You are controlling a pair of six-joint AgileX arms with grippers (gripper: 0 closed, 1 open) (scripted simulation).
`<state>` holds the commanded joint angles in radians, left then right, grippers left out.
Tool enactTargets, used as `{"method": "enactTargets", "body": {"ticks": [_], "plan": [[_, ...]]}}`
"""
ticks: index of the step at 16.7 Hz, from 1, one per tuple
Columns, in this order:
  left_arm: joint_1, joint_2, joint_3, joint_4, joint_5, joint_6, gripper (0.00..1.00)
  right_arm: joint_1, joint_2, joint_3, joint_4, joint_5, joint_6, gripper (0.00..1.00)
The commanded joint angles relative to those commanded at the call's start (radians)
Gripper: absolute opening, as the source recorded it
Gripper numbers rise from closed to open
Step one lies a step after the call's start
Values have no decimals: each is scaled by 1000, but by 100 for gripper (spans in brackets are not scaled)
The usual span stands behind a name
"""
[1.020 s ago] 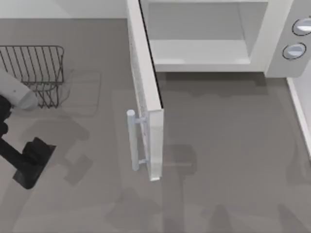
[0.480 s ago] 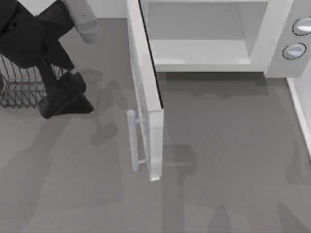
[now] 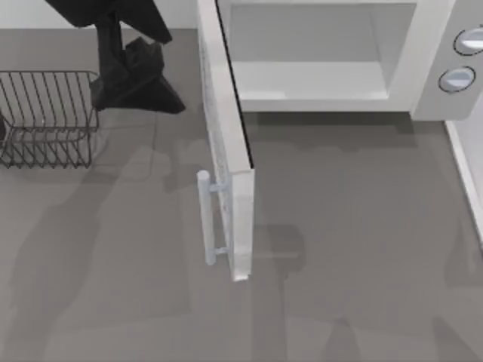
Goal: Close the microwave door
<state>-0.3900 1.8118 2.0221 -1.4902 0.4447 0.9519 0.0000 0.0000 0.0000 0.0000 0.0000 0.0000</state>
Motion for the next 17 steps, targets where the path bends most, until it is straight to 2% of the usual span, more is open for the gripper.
{"method": "enactTargets", "body": {"ticks": [8,17], "plan": [[-4,3,-2,14,1,1,100,0,0,0,0,0,0,100],[-94,-4,-285,326,-25,-89,100,0,0,0,0,0,0,100]]}}
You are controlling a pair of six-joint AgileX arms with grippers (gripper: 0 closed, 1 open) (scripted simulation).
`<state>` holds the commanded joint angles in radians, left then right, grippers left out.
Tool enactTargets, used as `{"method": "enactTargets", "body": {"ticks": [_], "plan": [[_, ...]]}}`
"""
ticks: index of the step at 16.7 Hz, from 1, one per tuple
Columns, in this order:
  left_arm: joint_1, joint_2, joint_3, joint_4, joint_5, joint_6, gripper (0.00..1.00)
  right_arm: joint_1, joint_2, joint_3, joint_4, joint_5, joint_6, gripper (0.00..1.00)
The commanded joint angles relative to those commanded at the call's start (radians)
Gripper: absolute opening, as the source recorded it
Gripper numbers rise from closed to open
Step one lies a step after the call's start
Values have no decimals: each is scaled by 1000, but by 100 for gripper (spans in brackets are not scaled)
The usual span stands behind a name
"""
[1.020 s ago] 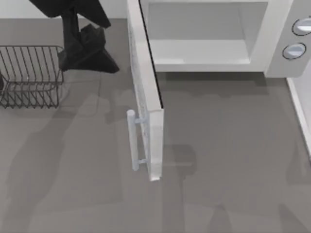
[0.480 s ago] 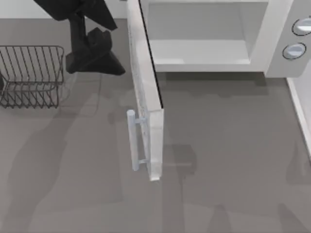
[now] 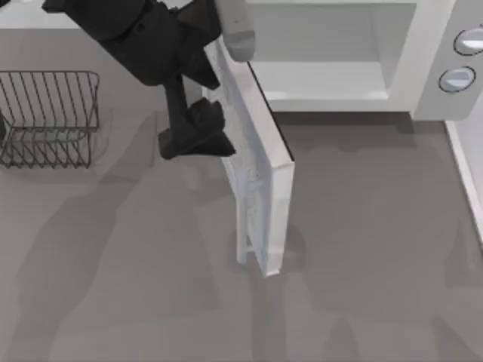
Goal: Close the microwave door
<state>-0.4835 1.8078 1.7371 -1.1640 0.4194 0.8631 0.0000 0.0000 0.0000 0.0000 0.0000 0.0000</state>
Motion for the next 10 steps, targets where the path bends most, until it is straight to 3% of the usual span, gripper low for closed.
{"method": "enactTargets", "body": {"ticks": [4,10], "plan": [[-1,0,-4,4,0,-1,100,0,0,0,0,0,0,100],[-1,0,-4,4,0,-1,55,0,0,0,0,0,0,100]]}}
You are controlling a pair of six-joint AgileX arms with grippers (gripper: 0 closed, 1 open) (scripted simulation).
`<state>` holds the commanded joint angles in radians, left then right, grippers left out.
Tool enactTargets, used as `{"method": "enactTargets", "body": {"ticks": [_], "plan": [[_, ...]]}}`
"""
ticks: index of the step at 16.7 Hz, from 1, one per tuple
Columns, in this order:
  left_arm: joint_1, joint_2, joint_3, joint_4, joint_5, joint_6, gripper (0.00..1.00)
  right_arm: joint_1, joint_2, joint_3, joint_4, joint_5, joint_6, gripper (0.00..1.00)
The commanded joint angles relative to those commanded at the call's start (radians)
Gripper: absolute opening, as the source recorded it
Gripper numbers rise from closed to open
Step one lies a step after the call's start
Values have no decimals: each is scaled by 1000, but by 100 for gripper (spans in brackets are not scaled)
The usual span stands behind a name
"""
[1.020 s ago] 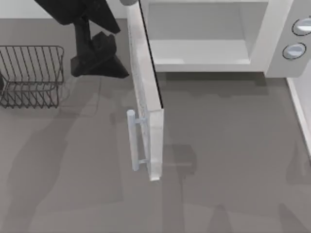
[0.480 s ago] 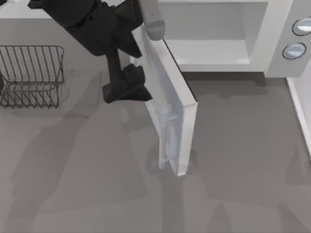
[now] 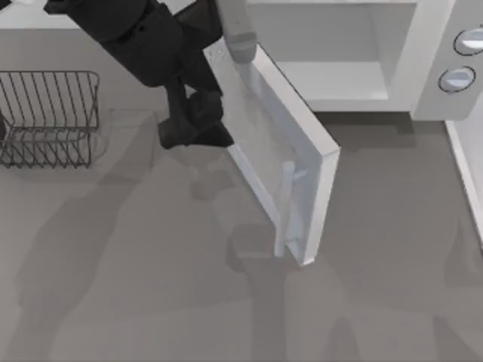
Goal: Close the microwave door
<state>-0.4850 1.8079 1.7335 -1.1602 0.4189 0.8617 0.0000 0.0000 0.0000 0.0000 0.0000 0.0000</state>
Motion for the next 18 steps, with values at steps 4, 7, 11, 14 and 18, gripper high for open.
{"method": "enactTargets", "body": {"ticks": [4,7,11,14,18], "plan": [[0,0,0,0,0,0,25,0,0,0,0,0,0,100],[0,0,0,0,0,0,2,0,0,0,0,0,0,100],[0,0,0,0,0,0,0,0,0,0,0,0,0,100],[0,0,0,0,0,0,0,0,0,0,0,0,0,100],[-10,7,9,3,-1,-10,0,0,0,0,0,0,0,100]]}}
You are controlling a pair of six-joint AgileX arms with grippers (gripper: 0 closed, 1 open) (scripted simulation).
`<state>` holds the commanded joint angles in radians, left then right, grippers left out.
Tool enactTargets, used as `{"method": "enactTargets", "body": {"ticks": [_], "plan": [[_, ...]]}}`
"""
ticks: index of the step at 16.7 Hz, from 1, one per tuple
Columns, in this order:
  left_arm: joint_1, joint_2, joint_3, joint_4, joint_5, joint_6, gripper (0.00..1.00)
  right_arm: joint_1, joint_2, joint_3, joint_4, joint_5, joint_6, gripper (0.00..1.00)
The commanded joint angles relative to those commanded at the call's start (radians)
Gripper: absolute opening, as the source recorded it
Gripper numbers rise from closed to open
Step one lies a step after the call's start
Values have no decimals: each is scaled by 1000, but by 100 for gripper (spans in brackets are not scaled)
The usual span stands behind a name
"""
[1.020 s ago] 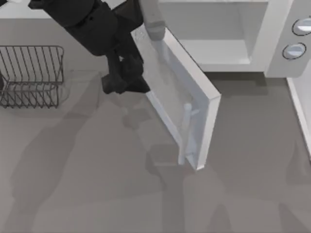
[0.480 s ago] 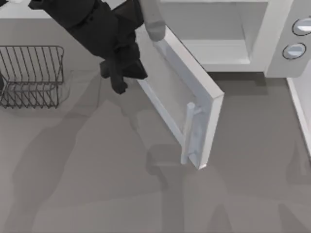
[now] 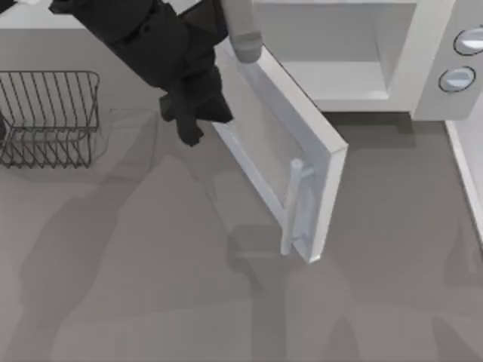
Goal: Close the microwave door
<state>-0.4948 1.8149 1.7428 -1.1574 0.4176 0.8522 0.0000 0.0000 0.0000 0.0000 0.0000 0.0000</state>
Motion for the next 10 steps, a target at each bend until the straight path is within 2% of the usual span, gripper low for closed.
{"method": "enactTargets", "body": {"ticks": [10], "plan": [[-46,31,38,12,-18,-52,0,0,0,0,0,0,0,100]]}}
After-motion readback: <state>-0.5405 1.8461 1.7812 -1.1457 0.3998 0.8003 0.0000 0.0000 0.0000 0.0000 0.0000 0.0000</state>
